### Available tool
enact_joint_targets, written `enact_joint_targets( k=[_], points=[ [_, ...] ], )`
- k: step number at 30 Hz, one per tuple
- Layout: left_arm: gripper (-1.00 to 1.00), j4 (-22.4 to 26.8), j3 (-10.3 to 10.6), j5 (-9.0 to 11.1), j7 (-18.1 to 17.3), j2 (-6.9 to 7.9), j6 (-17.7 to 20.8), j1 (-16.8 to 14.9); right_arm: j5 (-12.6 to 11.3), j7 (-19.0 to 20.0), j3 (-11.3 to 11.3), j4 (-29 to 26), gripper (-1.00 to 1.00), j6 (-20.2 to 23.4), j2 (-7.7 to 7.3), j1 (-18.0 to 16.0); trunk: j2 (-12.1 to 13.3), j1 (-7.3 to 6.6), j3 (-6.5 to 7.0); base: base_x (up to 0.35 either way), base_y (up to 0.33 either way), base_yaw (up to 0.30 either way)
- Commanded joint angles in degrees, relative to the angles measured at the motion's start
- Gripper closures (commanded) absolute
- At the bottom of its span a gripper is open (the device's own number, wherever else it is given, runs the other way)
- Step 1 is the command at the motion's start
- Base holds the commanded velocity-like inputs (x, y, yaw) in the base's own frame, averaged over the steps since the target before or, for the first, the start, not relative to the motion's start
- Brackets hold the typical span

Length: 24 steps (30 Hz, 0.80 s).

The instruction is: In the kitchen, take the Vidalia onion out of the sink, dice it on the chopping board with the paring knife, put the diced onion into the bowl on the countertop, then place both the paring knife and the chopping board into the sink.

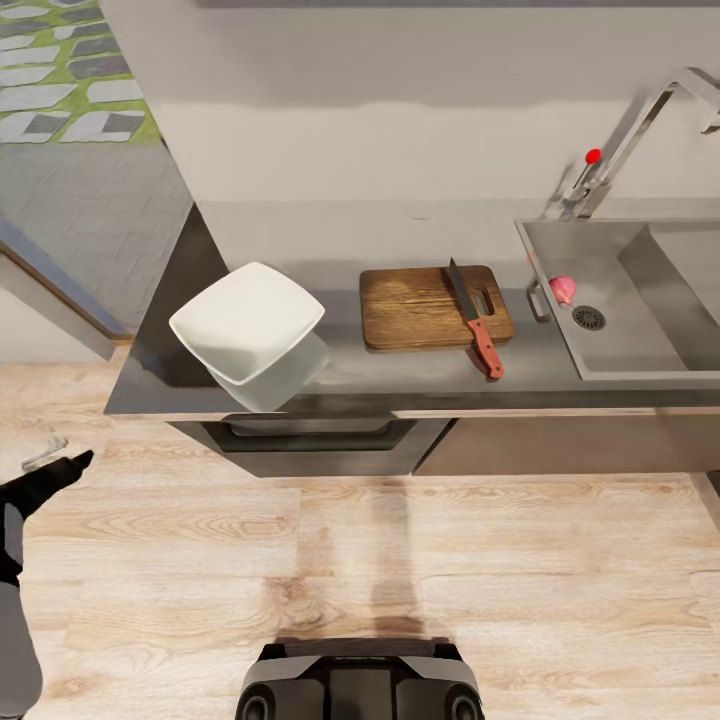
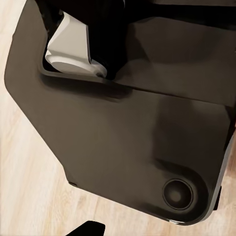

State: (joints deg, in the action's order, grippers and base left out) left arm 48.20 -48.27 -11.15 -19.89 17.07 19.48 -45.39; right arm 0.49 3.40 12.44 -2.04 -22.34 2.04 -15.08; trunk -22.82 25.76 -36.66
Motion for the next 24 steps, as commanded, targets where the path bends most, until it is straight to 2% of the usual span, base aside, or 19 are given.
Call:
enact_joint_targets(
  k=[1,3,4,5,6,7,9,10,12,13,15,18,20,21,24],
  points=[
    [-1.0,-2.9,-0.4,-1.6,-0.7,-0.01,-2.3,-0.1,0.0,0.1,0.0,0.0,-1.0,-0.2,0.0,0.0,-0.1,0.03,-0.06,0.0,0.0,0.0],
    [-1.0,-14.4,-0.6,-4.4,-0.9,0.09,-11.7,0.0,0.0,0.1,0.0,0.0,-1.0,-0.9,-0.01,0.0,-0.1,0.03,-0.06,0.0,0.0,0.0],
    [-1.0,-26.4,-0.7,-5.7,-0.6,0.42,-19.8,0.1,0.0,0.1,-0.1,-0.1,-1.0,-2.6,0.0,0.0,-0.1,0.03,-0.06,0.0,0.0,0.0],
    [-1.0,-32.2,-0.7,-6.1,0.0,0.61,-23.8,0.1,0.0,0.0,-0.1,-0.1,-1.0,-3.5,-0.07,0.0,-0.1,0.03,-0.06,0.0,0.0,0.0],
    [-1.0,-37.6,-0.7,-6.3,0.9,0.73,-28.1,0.2,0.1,-0.2,-0.1,-0.3,-1.0,-4.1,-0.28,0.0,-0.1,0.03,-0.06,0.0,0.0,0.0],
    [-1.0,-40.2,-0.7,-6.4,1.5,0.78,-30.4,0.3,0.0,-0.4,-0.1,-0.5,-1.0,-4.4,-0.38,0.0,-0.1,0.03,-0.06,0.0,0.0,0.0],
    [-1.0,-47.8,-0.5,-6.8,4.4,0.47,-40.5,0.7,0.0,-1.8,-0.1,-2.0,-1.0,-4.9,-0.72,0.0,-0.1,0.03,-0.06,0.0,0.0,0.0],
    [-1.0,-48.8,-0.5,-6.9,5.0,0.15,-42.8,0.9,0.0,-2.3,-0.1,-2.5,-1.0,-5.0,-0.77,0.0,-0.1,0.03,-0.06,0.0,0.0,0.0],
    [-1.0,-51.2,-0.5,-7.4,6.4,-1.63,-48.8,2.9,0.0,-4.6,-0.1,-4.5,-1.0,-5.0,-0.9,0.0,-0.1,0.03,-0.06,0.0,0.0,0.0],
    [-1.0,-52.2,-0.4,-7.7,7.0,-3.28,-51.6,5.7,0.0,-6.7,-0.2,-5.8,-1.0,-5.0,-0.95,0.0,-0.1,0.03,-0.06,0.0,0.0,0.0],
    [-1.0,-52.6,-0.4,-7.8,7.3,-4.96,-54.2,8.7,0.0,-7.8,-0.3,-6.6,-1.0,-4.8,-0.97,0.0,-0.1,0.03,-0.06,0.0,0.0,0.0],
    [-1.0,-52.7,-0.4,-7.8,7.3,-6.73,-58.8,11.7,0.0,-8.4,-0.3,-7.5,-1.0,-4.3,-0.98,0.0,-0.1,0.03,-0.06,0.0,0.0,0.0],
    [-1.0,-52.8,-0.4,-7.8,7.4,-8.76,-64.8,15.0,0.0,-8.8,-0.3,-8.9,-1.0,-2.4,-0.98,0.0,-0.1,0.03,-0.06,0.0,0.0,0.0],
    [-1.0,-52.8,-0.4,-7.8,7.4,-10.51,-70.0,18.5,0.0,-9.0,-0.4,-11.3,-1.0,0.7,-0.98,0.0,-0.1,0.03,-0.06,0.0,0.0,0.0],
    [-1.0,-52.9,-0.4,-7.9,7.4,-12.23,-76.4,22.0,-0.1,-9.1,-0.4,-14.4,-1.0,3.4,-0.98,0.0,-0.1,0.03,-0.06,0.0,0.0,0.0]
  ],
)
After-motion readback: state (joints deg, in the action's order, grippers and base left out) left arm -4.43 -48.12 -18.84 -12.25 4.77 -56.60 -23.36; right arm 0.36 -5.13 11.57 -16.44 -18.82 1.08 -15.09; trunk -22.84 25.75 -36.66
